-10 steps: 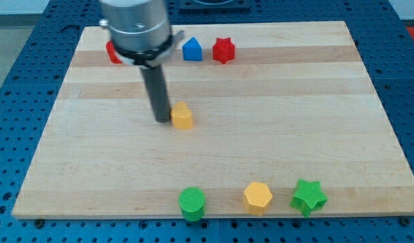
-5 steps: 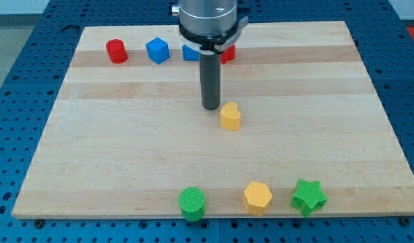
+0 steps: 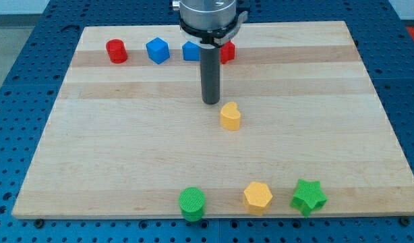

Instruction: Move the yellow heart towards the right side of the green star

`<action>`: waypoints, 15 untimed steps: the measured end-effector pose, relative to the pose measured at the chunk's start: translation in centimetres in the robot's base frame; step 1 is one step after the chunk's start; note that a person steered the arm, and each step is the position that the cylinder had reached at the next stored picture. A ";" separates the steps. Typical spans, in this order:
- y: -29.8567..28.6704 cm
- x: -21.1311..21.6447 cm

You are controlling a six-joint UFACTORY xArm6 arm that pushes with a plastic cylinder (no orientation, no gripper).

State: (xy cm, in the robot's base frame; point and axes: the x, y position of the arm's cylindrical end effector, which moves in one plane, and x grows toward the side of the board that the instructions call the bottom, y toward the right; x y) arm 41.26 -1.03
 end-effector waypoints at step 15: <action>-4.7 2.4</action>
State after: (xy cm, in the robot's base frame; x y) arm 43.70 -5.70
